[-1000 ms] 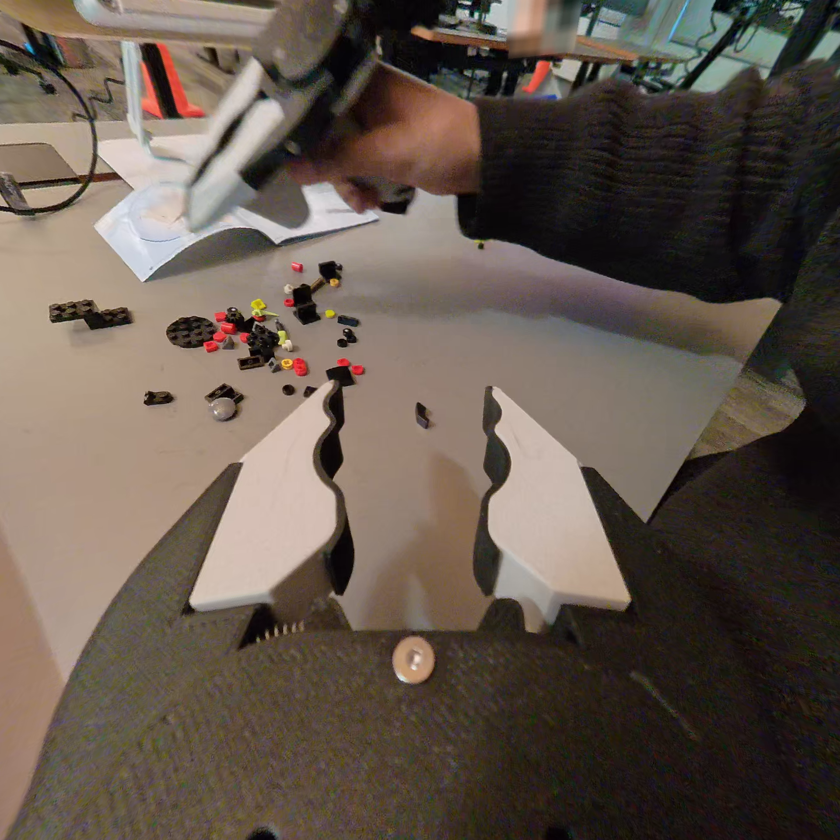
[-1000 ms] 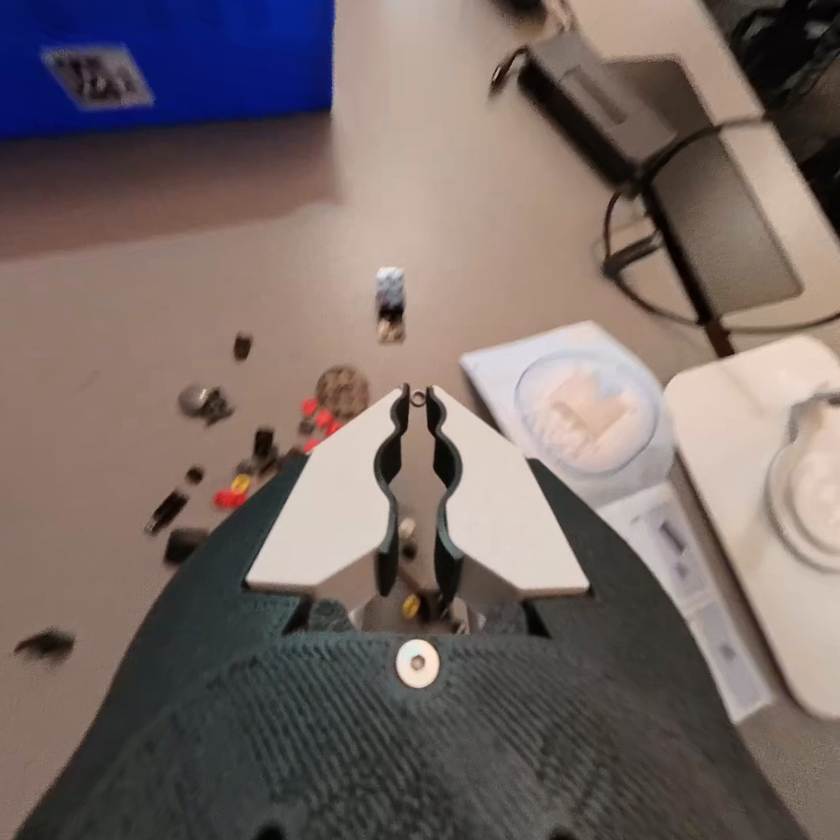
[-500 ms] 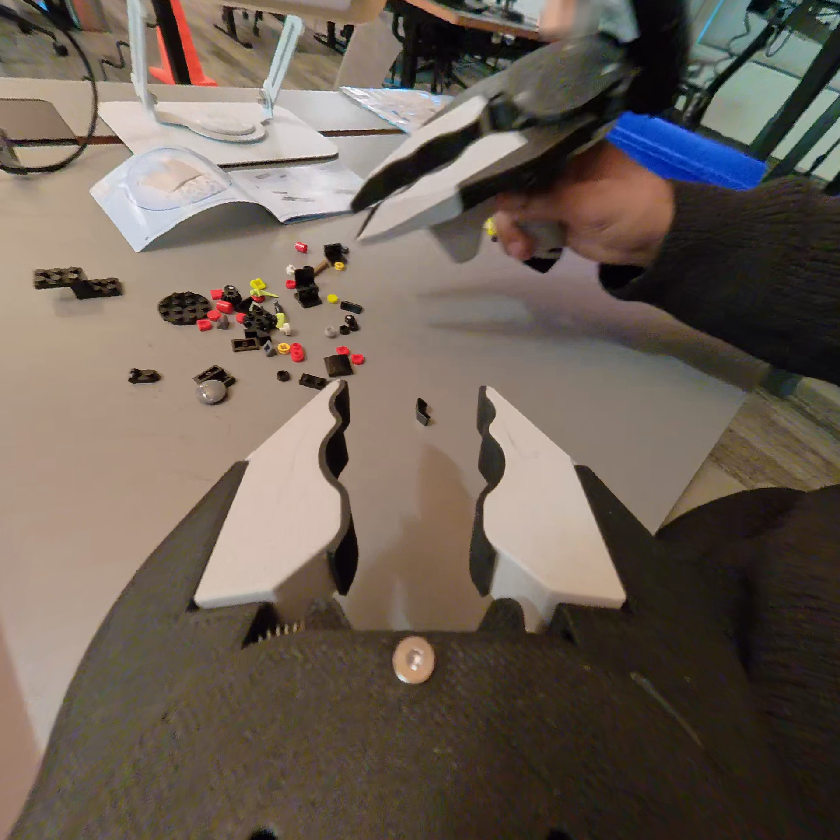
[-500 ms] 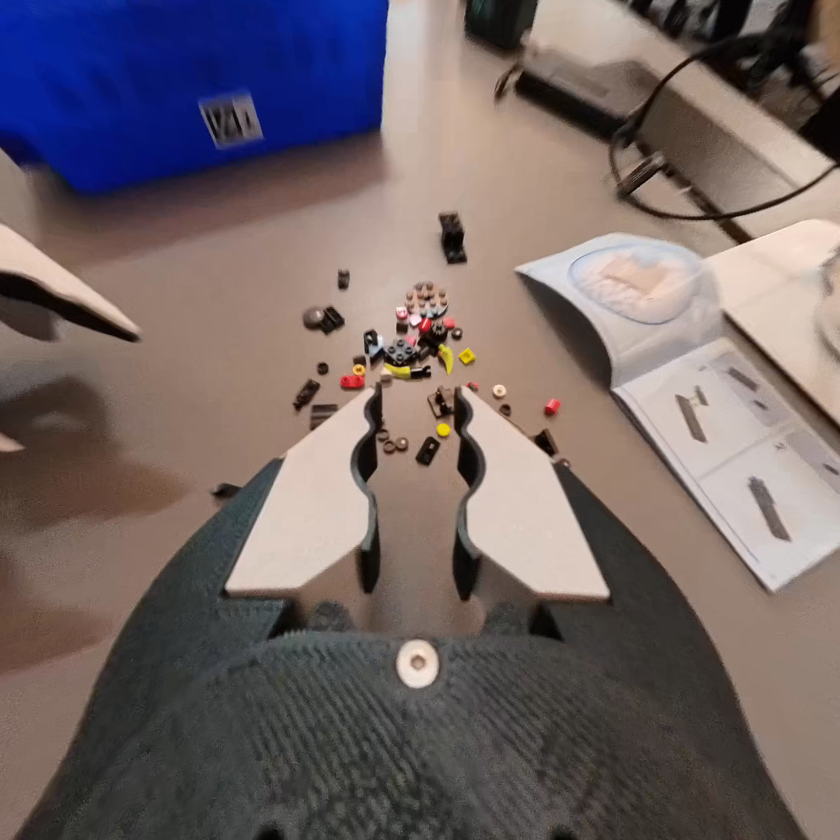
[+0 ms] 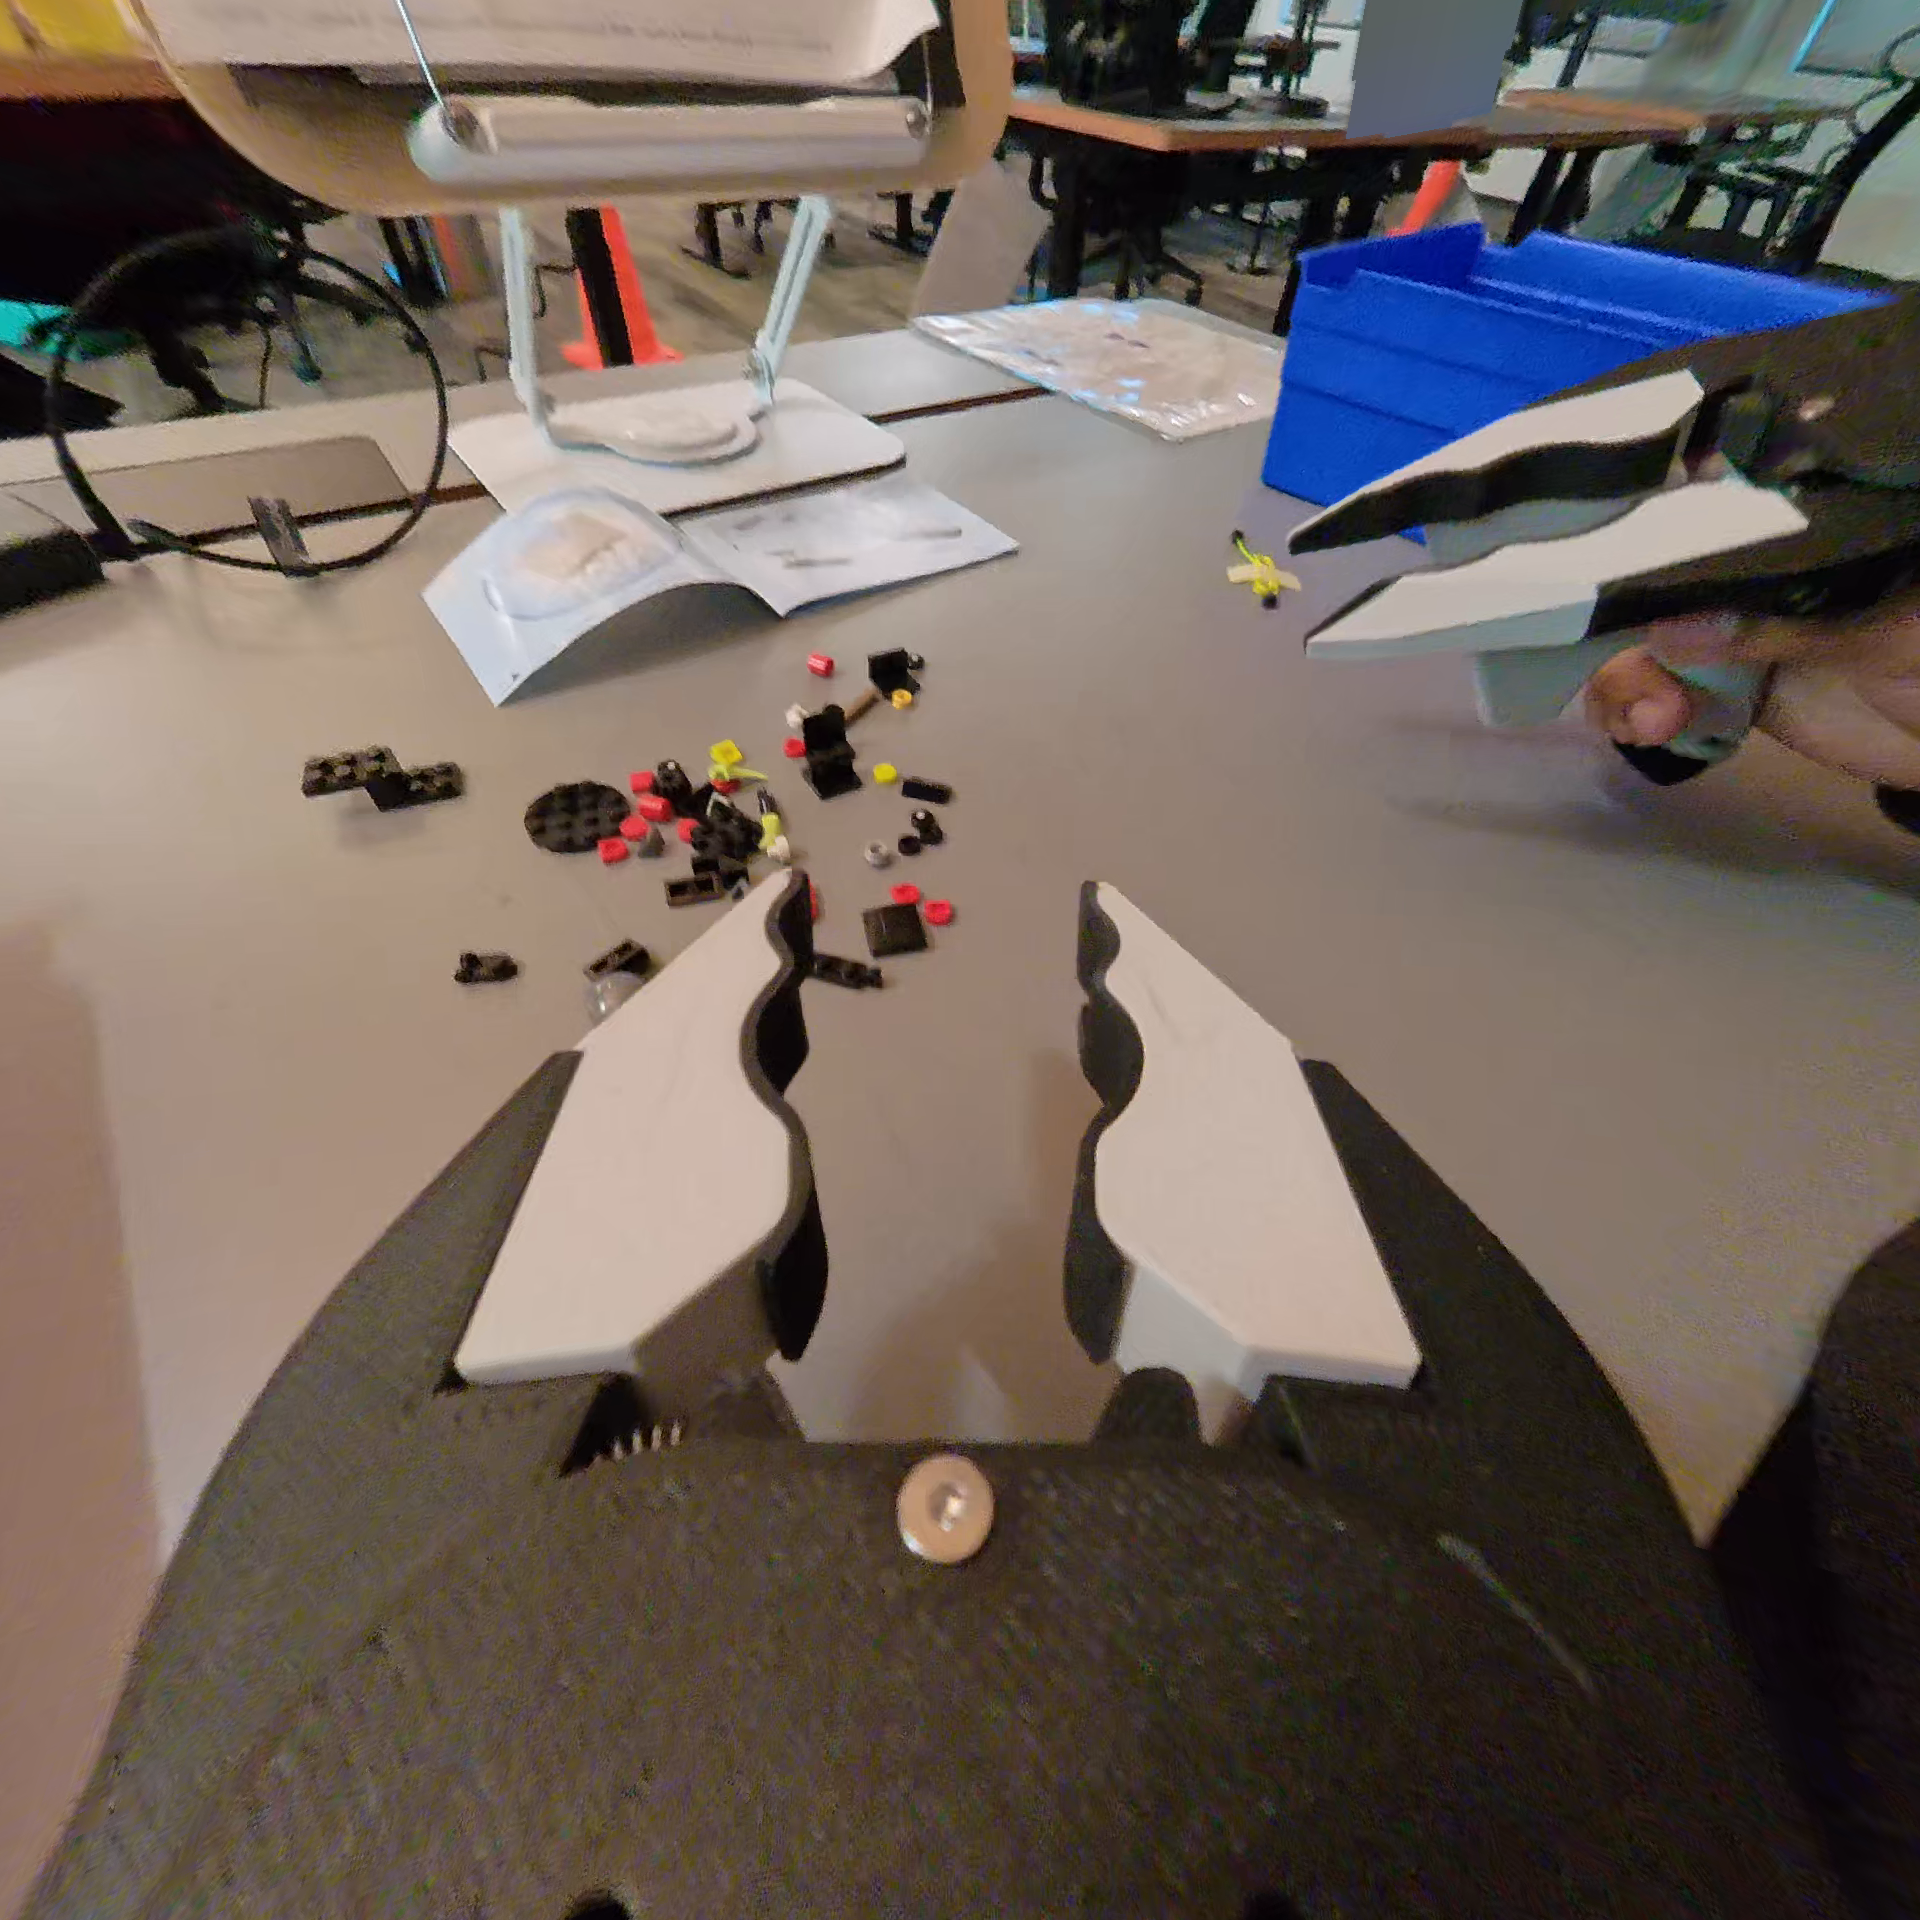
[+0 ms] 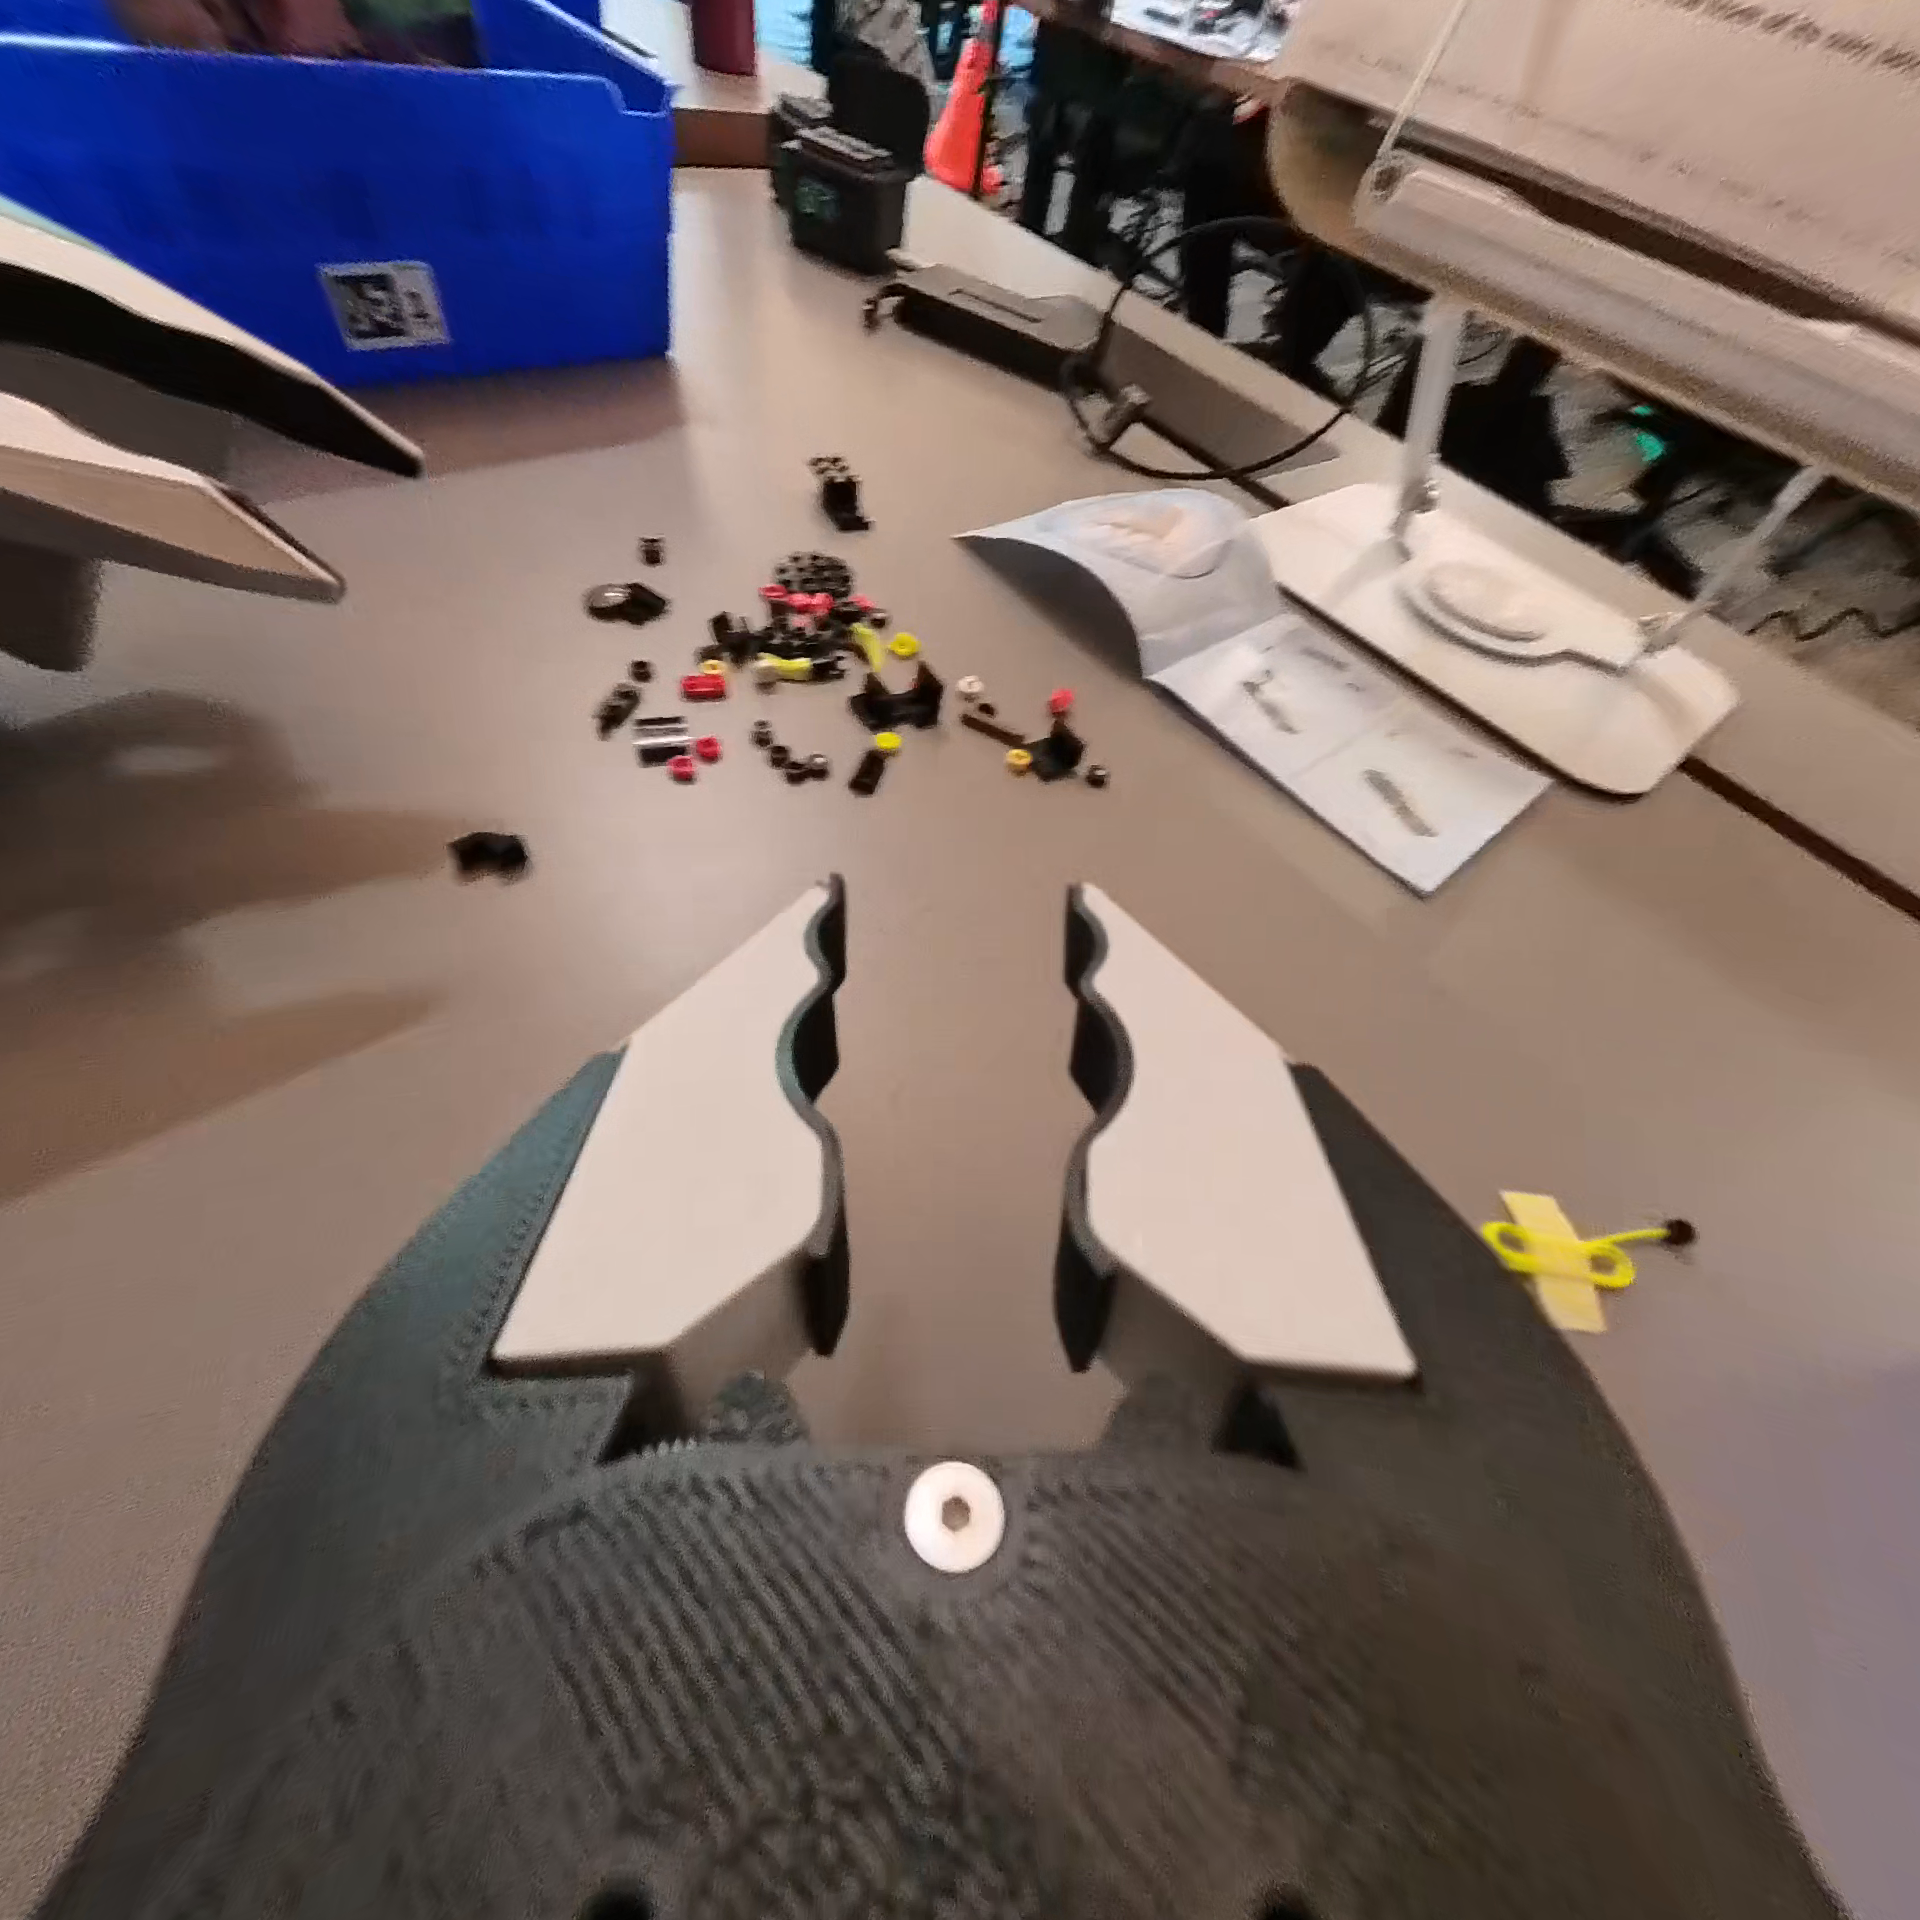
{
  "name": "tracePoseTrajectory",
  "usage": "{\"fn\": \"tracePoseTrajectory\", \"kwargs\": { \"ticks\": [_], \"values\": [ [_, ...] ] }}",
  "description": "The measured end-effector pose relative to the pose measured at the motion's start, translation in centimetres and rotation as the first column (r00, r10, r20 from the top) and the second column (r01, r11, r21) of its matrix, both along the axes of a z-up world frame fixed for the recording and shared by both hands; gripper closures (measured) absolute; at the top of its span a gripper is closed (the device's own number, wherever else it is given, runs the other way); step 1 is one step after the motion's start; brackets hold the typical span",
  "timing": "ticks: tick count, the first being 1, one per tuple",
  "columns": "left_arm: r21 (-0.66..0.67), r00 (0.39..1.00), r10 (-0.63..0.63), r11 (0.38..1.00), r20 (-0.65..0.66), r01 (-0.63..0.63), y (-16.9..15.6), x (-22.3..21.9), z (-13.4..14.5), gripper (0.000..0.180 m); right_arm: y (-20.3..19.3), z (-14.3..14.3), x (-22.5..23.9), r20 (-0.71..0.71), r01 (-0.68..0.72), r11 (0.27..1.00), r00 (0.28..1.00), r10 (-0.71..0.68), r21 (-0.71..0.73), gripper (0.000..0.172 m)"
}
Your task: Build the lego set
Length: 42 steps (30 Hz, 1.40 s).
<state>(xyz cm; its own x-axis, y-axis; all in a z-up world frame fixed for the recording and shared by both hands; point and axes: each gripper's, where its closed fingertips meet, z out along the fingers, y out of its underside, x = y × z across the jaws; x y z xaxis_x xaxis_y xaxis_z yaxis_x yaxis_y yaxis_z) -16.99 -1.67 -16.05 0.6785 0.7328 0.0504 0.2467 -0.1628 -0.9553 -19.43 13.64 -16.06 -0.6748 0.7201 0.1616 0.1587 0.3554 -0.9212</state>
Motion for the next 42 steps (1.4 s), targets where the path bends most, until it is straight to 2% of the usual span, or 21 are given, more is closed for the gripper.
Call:
{"fn": "tracePoseTrajectory", "kwargs": {
  "ticks": [4, 7, 9, 12, 15, 21, 23, 25, 27, 31, 33, 34, 39, 40, 42],
  "values": [
    [0.070, 0.998, -0.026, 0.997, 0.050, 0.022, 1.6, -1.8, 0.3, 0.131, -0.5, -0.7, -0.5, 0.059, -0.014, 1.000, 0.998, 0.015, -0.023, 0.107],
    [0.124, 0.997, -0.041, 0.992, 0.058, 0.034, 2.4, -2.9, 1.4, 0.131, -0.6, 0.5, -1.0, -0.005, -0.036, 0.999, 0.999, 0.036, 0.025, 0.106],
    [0.144, 0.994, -0.062, 0.988, 0.088, 0.049, 2.7, -2.8, 1.4, 0.130, -0.2, 0.9, -1.3, -0.054, -0.021, 0.995, 0.998, 0.026, 0.096, 0.100],
    [0.132, 0.990, -0.077, 0.989, 0.114, 0.062, 2.5, -2.2, 0.9, 0.128, 1.0, -0.1, -1.5, -0.055, 0.032, 0.982, 0.998, -0.022, 0.187, 0.073],
    [0.111, 0.995, -0.060, 0.992, 0.076, 0.051, 1.8, -1.9, 1.3, 0.125, 1.2, -2.2, -0.9, 0.038, 0.014, 0.979, 0.999, -0.022, 0.201, 0.055],
    [0.056, 0.998, -0.050, 0.997, 0.023, 0.048, 1.3, -1.0, 1.5, 0.112, 0.6, -1.2, 0.4, 0.061, -0.030, 0.993, 0.998, 0.023, 0.111, 0.062],
    [0.053, 0.996, -0.065, 0.997, 0.057, 0.062, 1.4, -0.5, 1.3, 0.117, 0.4, -1.0, 0.7, 0.070, -0.044, 0.996, 0.997, 0.039, 0.075, 0.067],
    [0.062, 0.989, -0.110, 0.993, 0.098, 0.105, 1.8, 0.0, 1.2, 0.122, 0.0, -0.7, 1.0, 0.060, -0.086, 0.995, 0.995, 0.083, 0.057, 0.088],
    [0.074, 0.986, -0.122, 0.991, 0.116, 0.114, 1.8, 0.1, 1.0, 0.123, -0.3, -1.1, 1.1, 0.056, -0.114, 0.991, 0.992, 0.111, 0.066, 0.099],
    [0.070, 0.980, -0.131, 0.990, 0.150, 0.121, 1.7, 0.0, 0.2, 0.120, -0.2, -3.7, 1.1, 0.134, -0.133, 0.981, 0.984, 0.115, 0.139, 0.085],
    [0.079, 0.979, -0.135, 0.989, 0.152, 0.124, 1.6, 0.0, 0.2, 0.119, -0.4, -4.4, 1.3, 0.172, -0.152, 0.980, 0.977, 0.129, 0.129, 0.088],
    [0.083, 0.979, -0.138, 0.988, 0.152, 0.127, 1.6, 0.0, 0.2, 0.123, -0.5, -4.5, 1.3, 0.183, -0.159, 0.981, 0.974, 0.137, 0.110, 0.090],
    [0.146, 0.985, -0.159, 0.978, 0.071, 0.147, 1.5, -1.1, 0.9, 0.169, 0.5, -3.6, -0.2, 0.168, -0.117, 0.993, 0.980, 0.110, 0.031, 0.096],
    [0.162, 0.984, -0.167, 0.974, 0.057, 0.156, 1.6, -1.6, 1.1, 0.171, 0.7, -3.4, -0.6, 0.172, -0.109, 0.994, 0.980, 0.104, 0.015, 0.096],
    [0.153, 0.987, -0.149, 0.979, 0.063, 0.138, 1.3, -3.2, 1.2, 0.164, 1.0, -2.8, -1.0, 0.194, -0.094, 0.995, 0.977, 0.095, -0.010, 0.091]
  ]
}}
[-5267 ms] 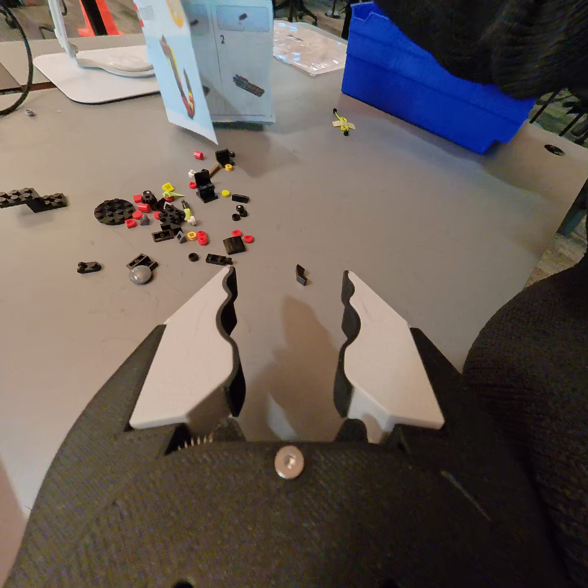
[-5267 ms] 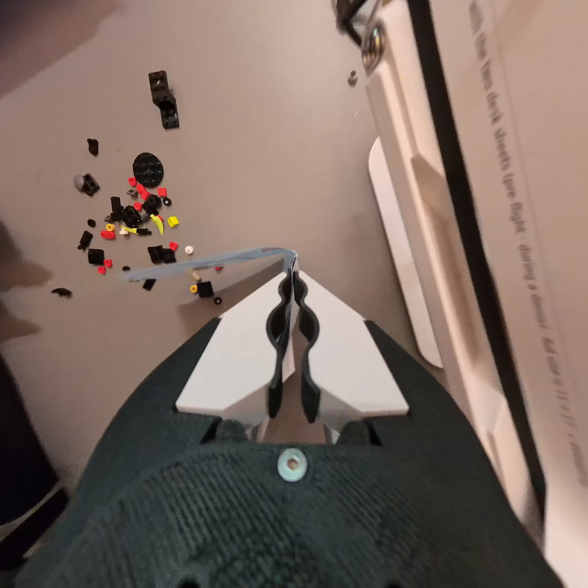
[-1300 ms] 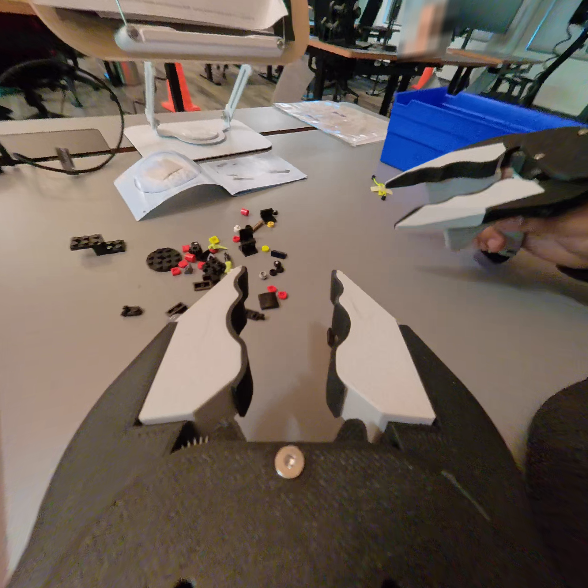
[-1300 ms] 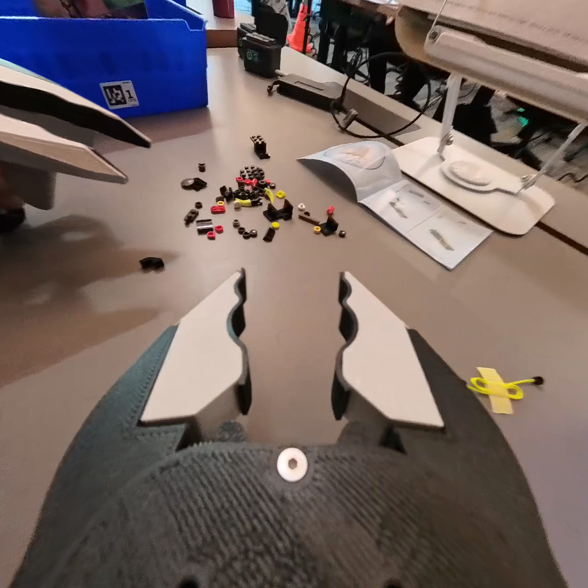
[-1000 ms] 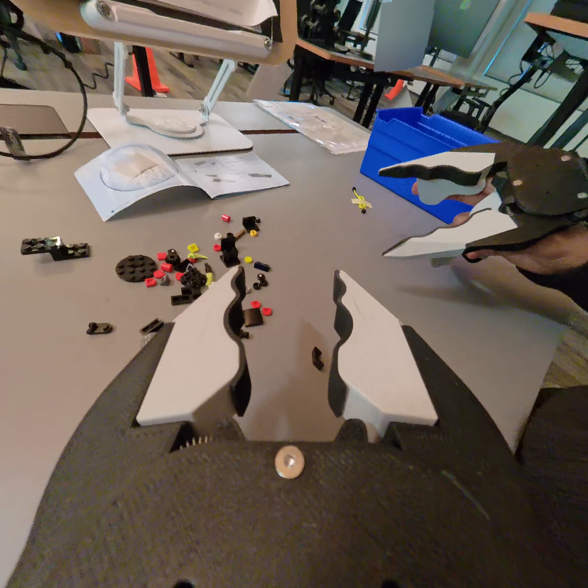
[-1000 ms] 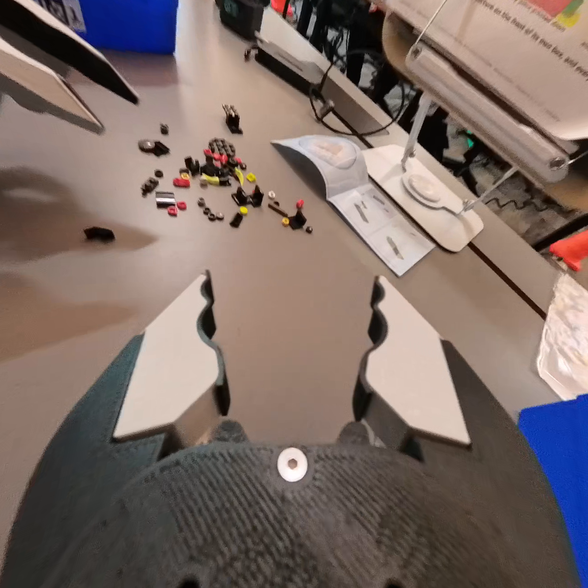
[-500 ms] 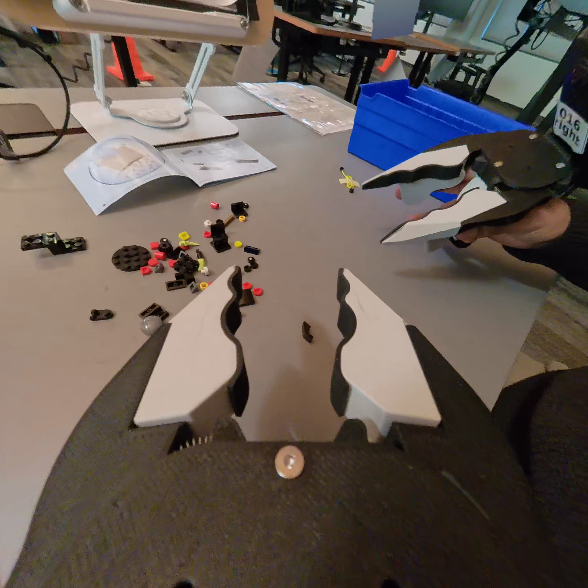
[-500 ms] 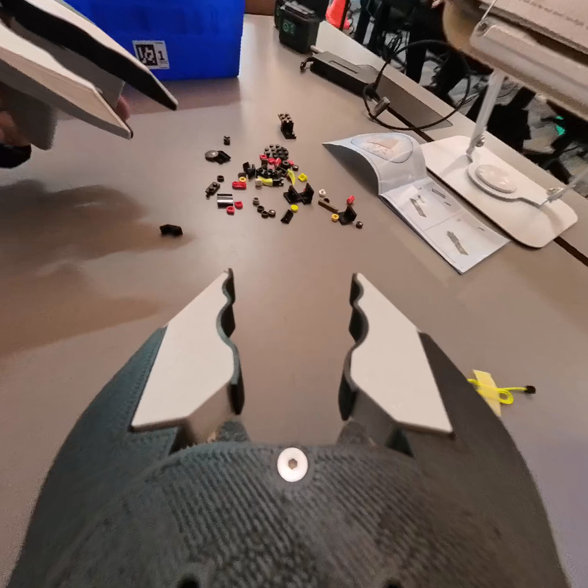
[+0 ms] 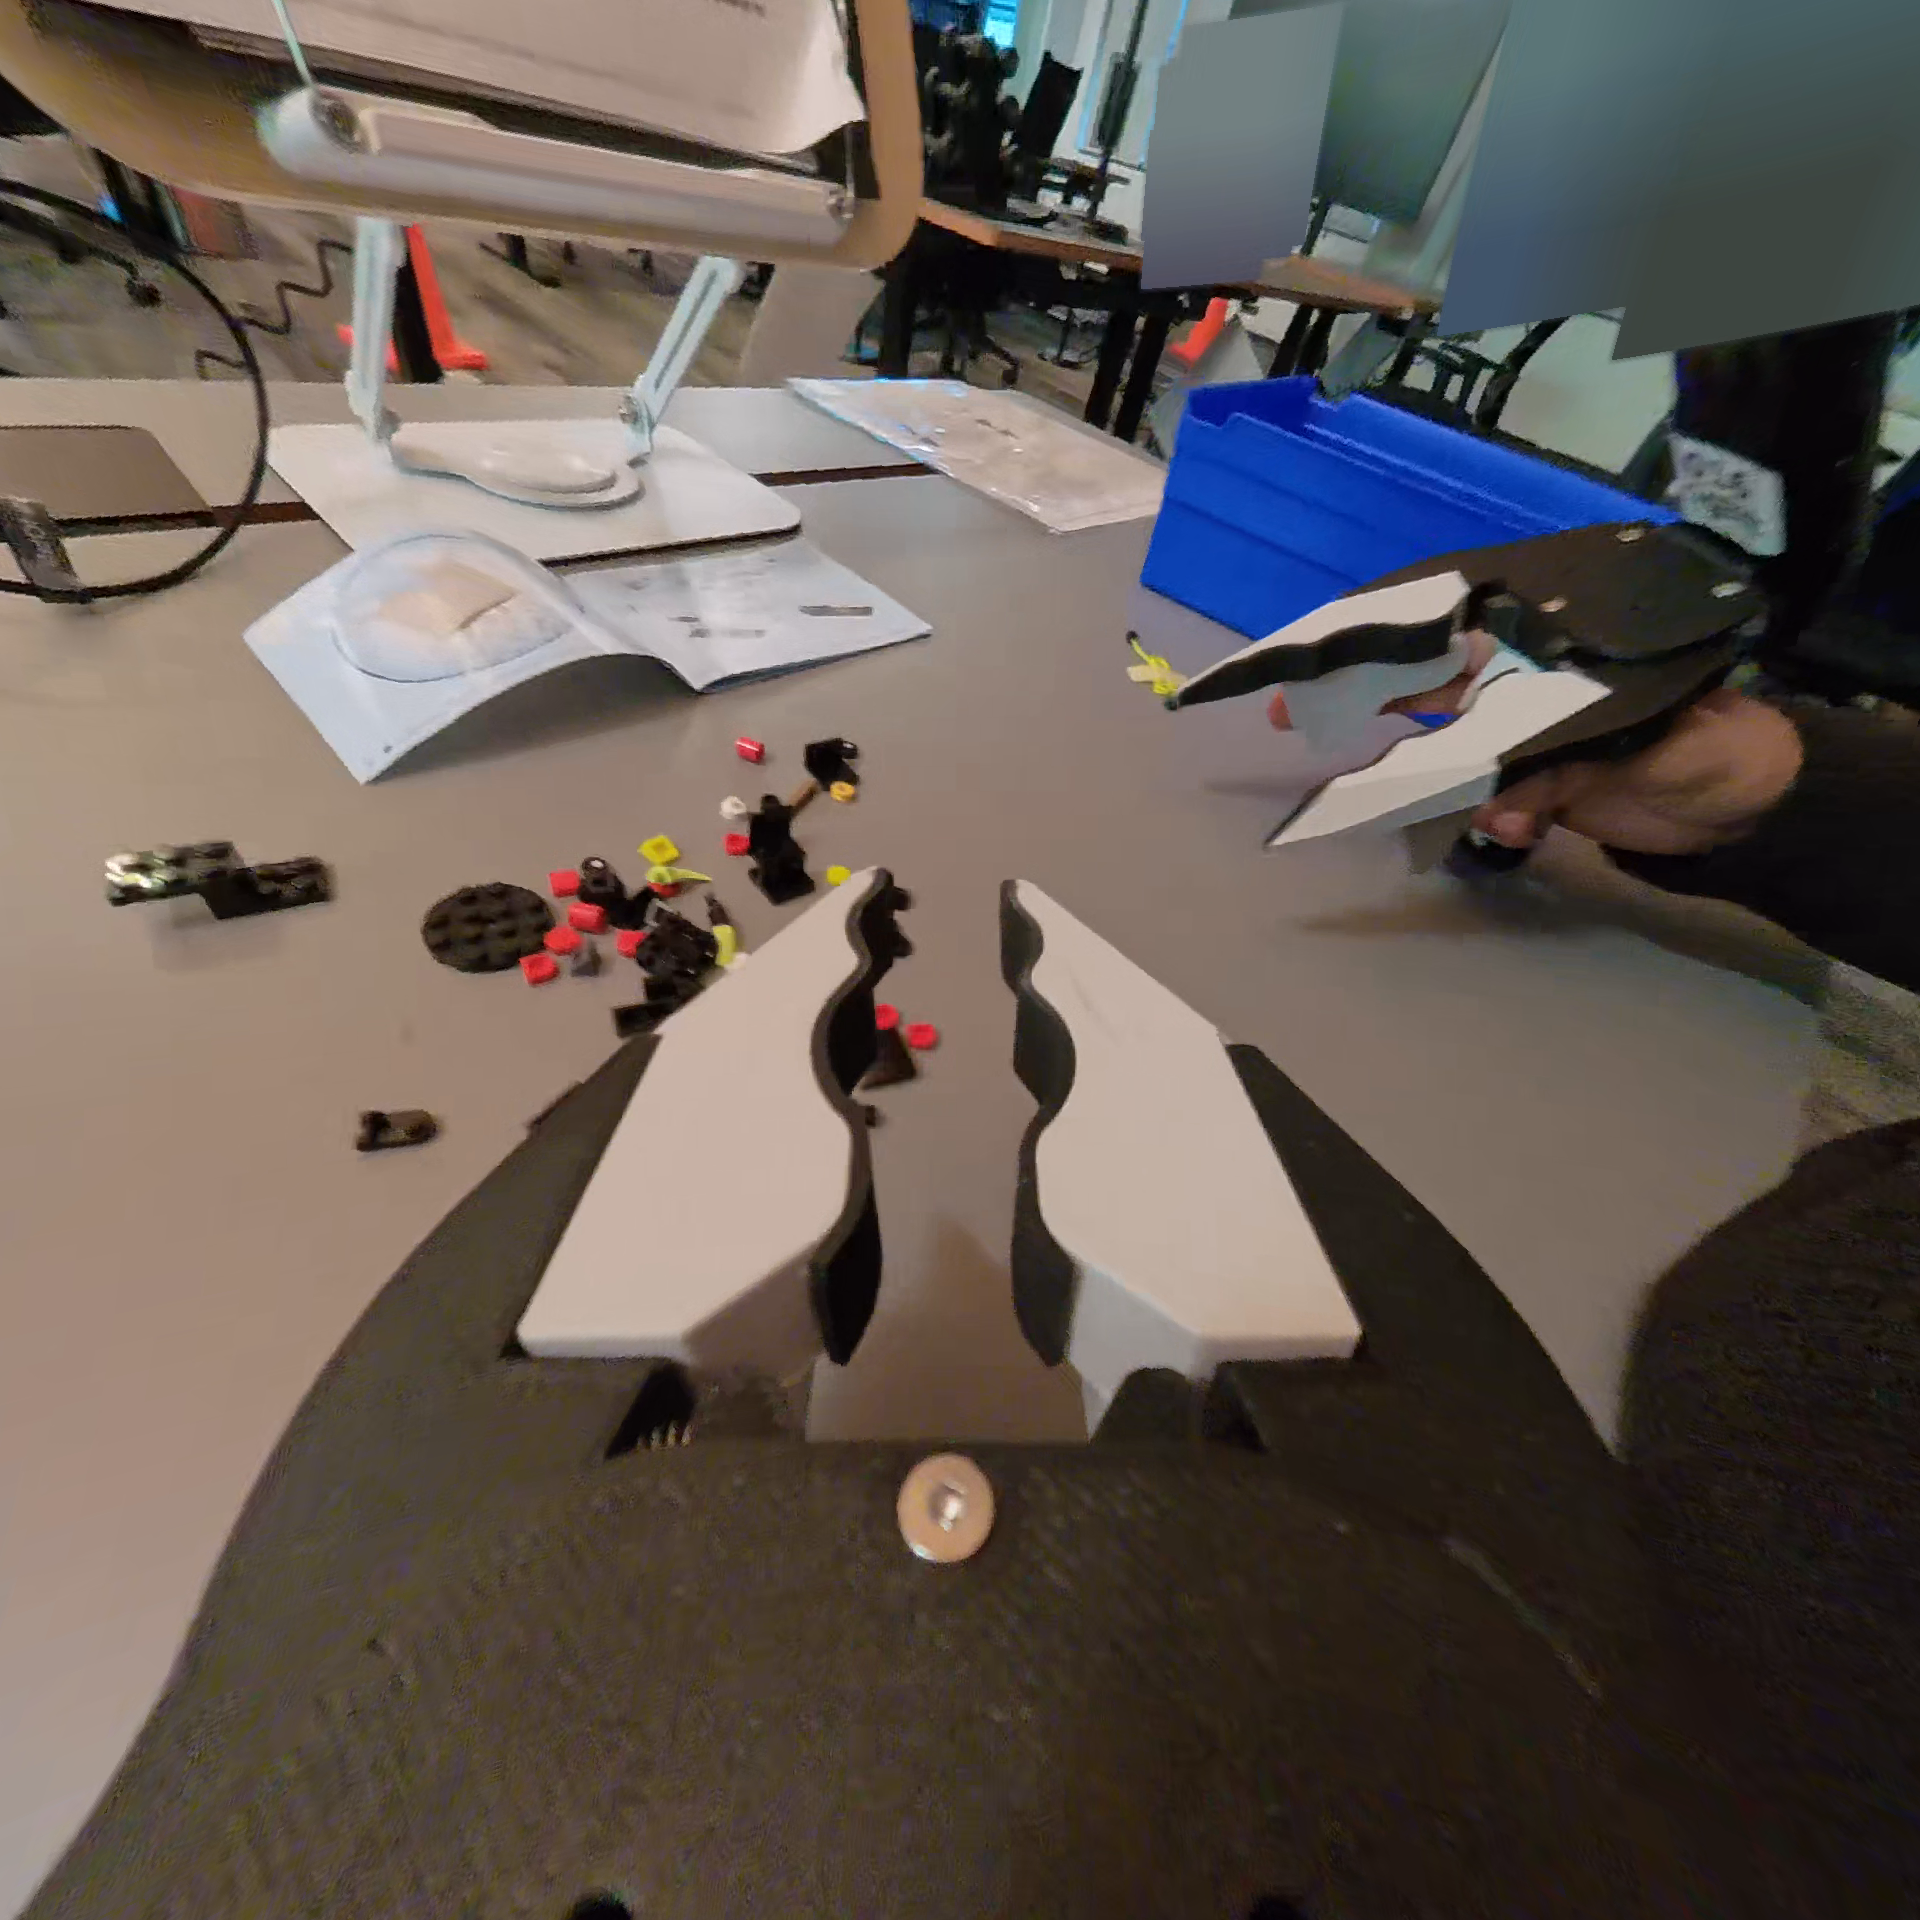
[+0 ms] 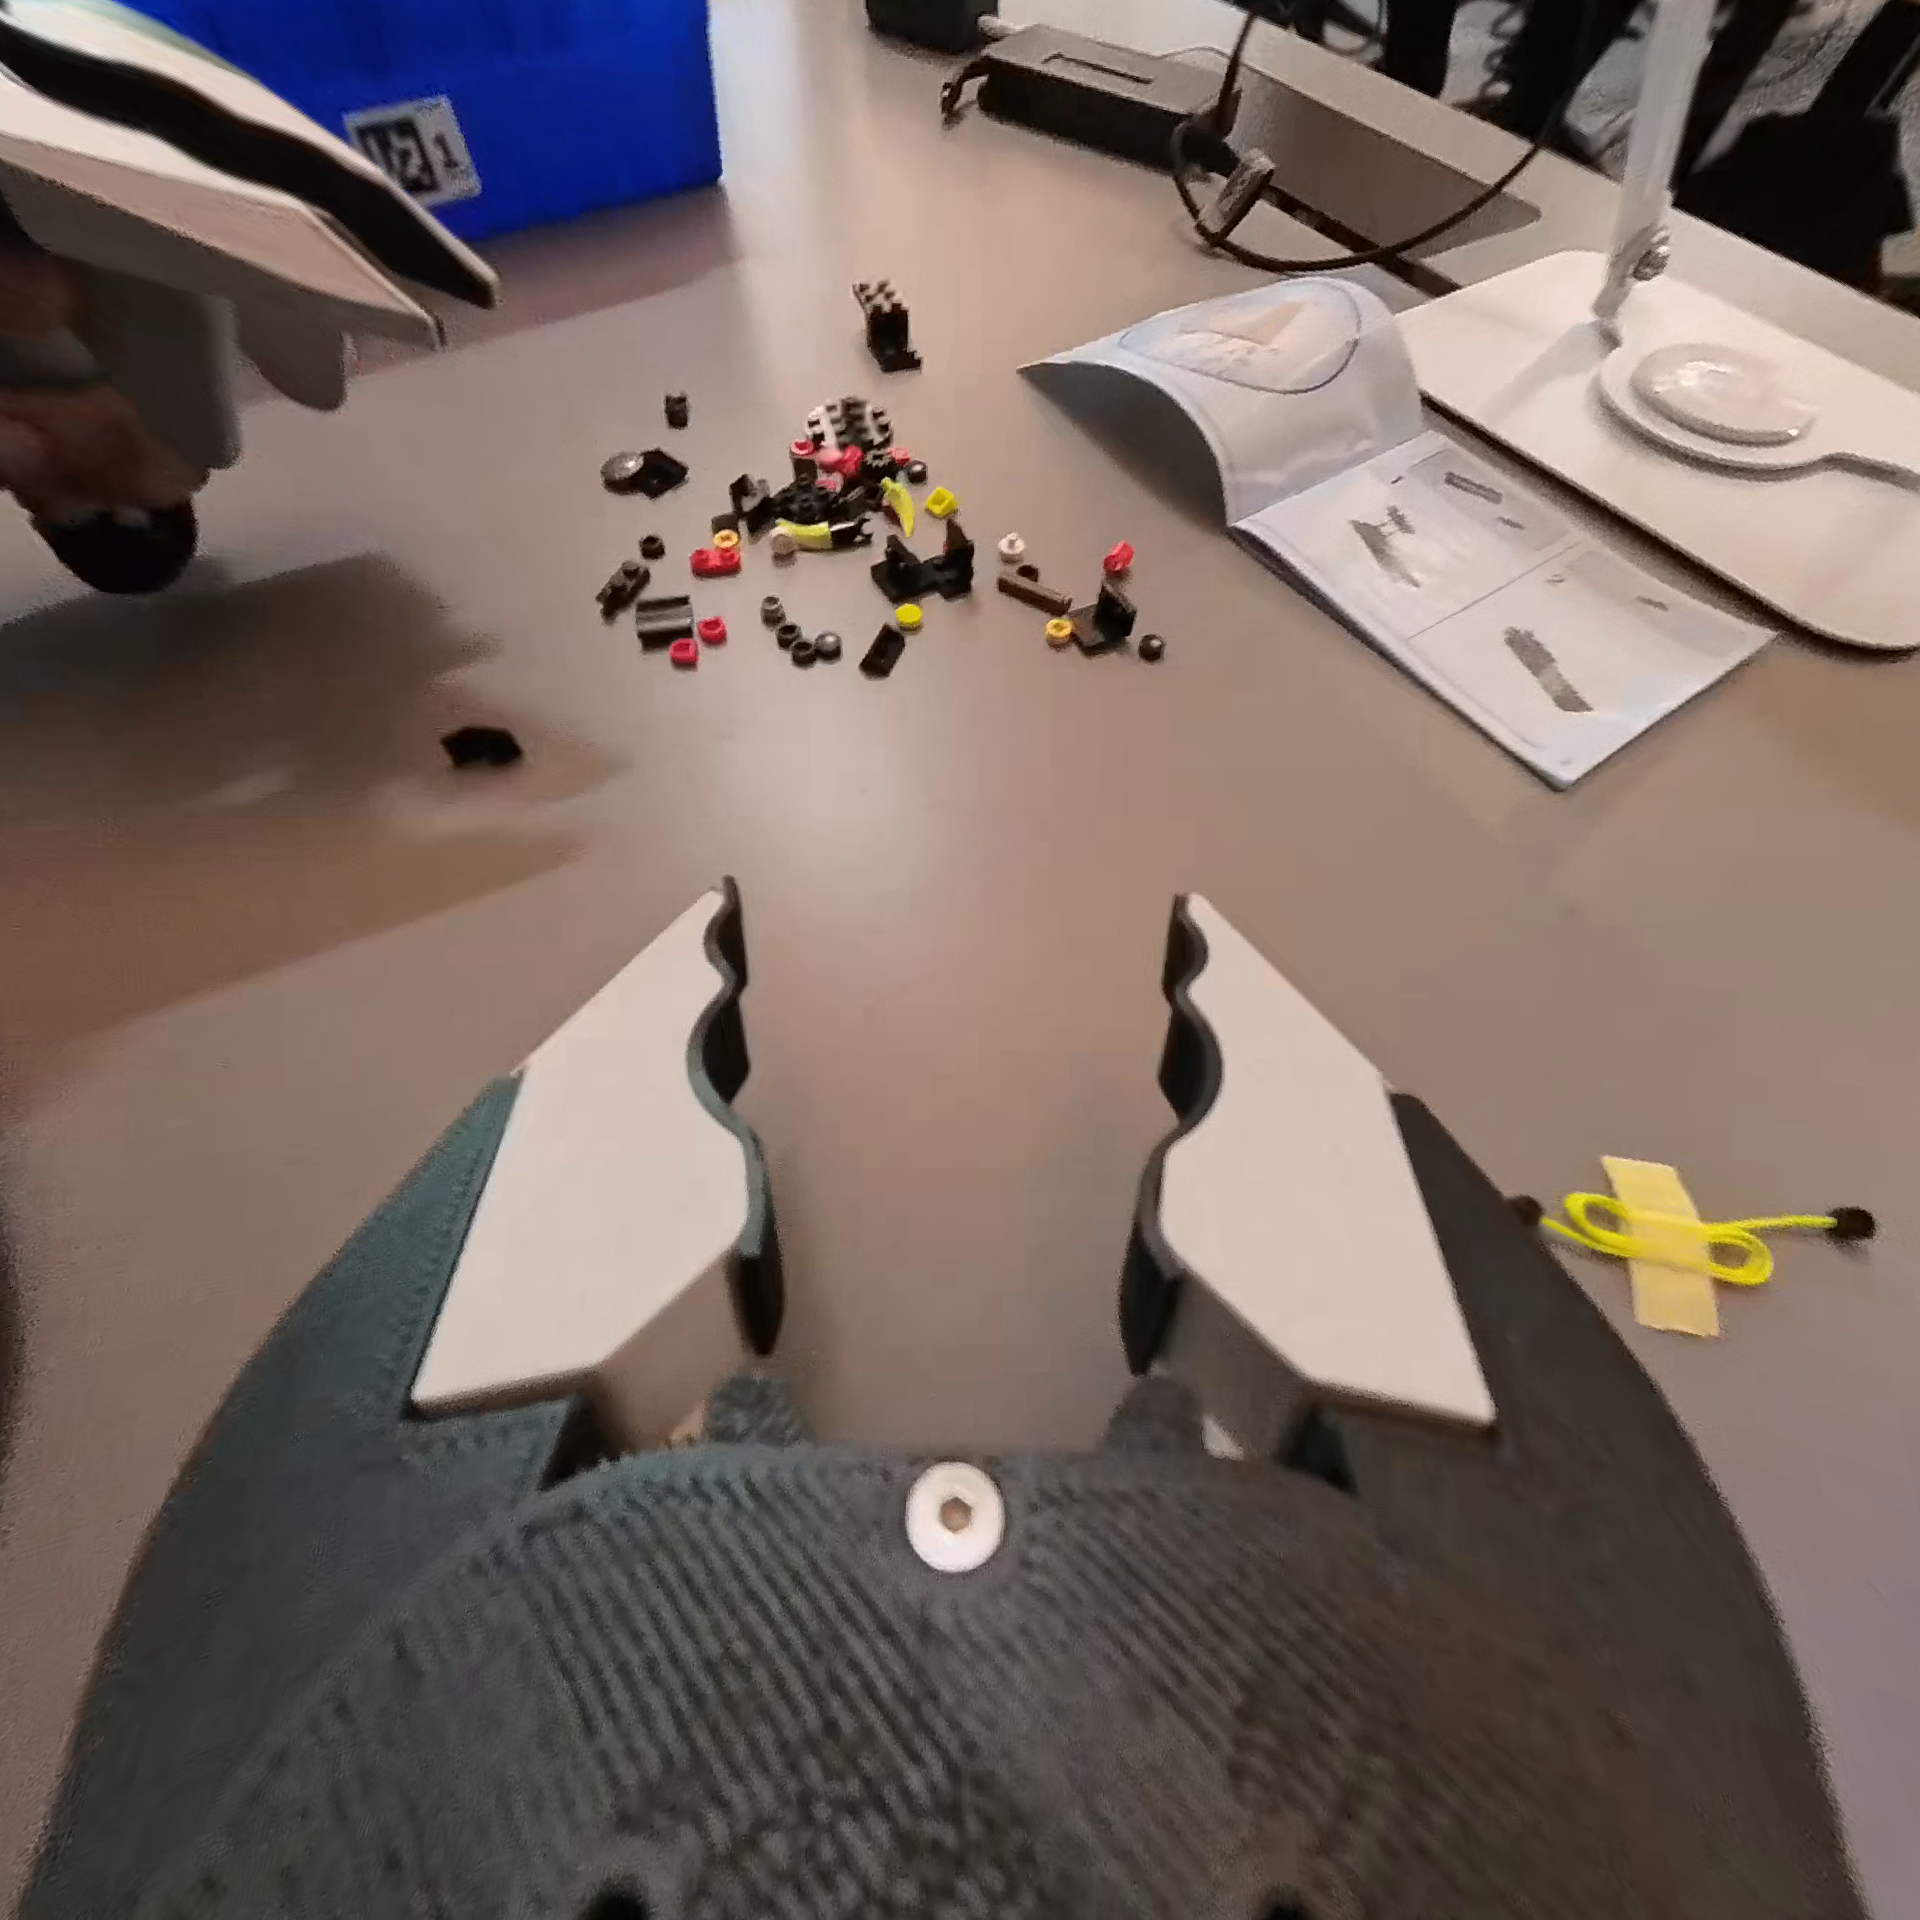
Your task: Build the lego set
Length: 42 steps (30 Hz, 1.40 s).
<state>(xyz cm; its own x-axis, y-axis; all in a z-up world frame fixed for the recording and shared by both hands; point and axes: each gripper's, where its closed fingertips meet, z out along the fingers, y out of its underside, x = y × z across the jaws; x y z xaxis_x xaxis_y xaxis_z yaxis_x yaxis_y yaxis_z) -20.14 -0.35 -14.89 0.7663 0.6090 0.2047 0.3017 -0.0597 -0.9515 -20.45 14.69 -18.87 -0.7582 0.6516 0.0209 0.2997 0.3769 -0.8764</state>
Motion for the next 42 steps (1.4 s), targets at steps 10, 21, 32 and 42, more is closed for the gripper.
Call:
{"fn": "tracePoseTrajectory", "kwargs": {
  "ticks": [10, 21, 32, 42],
  "values": [
    [0.063, 0.997, 0.077, 0.995, -0.013, -0.076, -0.8, -2.3, 2.2, 0.135, -0.6, 3.5, 1.7, 0.047, 0.026, 0.984, 0.999, -0.018, -0.177, 0.087],
    [0.020, 0.927, 0.357, 0.932, 0.114, -0.362, -5.3, -4.6, 0.7, 0.180, -1.3, 2.9, 3.9, 0.060, -0.001, 0.988, 0.998, 0.011, -0.157, 0.094],
    [-0.029, 0.885, 0.456, 0.890, 0.092, -0.455, -7.3, -5.5, 0.0, 0.167, -2.3, 2.2, 4.9, 0.131, -0.062, 0.978, 0.987, 0.090, -0.199, 0.098],
    [-0.060, 0.894, 0.426, 0.905, 0.141, -0.422, -6.6, -6.1, -1.4, 0.165, -2.0, 1.3, 4.4, 0.146, -0.063, 0.982, 0.985, 0.089, -0.175, 0.102]
  ]
}}
